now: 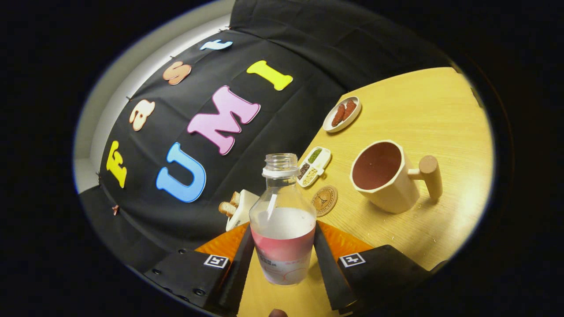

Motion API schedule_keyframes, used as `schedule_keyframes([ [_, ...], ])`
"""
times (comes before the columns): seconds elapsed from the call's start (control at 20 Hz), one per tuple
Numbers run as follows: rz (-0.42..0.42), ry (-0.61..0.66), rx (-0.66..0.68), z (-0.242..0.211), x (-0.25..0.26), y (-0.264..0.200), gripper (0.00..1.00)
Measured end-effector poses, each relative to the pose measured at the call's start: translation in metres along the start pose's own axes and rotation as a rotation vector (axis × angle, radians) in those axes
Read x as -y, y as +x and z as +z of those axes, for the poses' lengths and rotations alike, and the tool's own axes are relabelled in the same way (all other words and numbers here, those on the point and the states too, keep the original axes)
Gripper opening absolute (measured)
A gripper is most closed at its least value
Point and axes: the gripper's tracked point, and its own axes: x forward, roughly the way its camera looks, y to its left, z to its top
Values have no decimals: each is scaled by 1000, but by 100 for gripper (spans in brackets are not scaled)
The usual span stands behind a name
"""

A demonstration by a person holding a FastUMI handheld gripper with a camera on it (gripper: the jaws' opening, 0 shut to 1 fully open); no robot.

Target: Take the bottle from table, then pour the juice into the cup, finally place the bottle on the coaster

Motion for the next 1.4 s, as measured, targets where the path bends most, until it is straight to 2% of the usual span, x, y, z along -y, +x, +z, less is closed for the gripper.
schedule_keyframes([
  [0.4, -27, 274, -38, 12, 10, 8, 76],
  [0.8, -85, 390, -99, 0, 41, 11, 76],
  [1.4, -90, 675, -101, 12, 46, 16, 76],
])
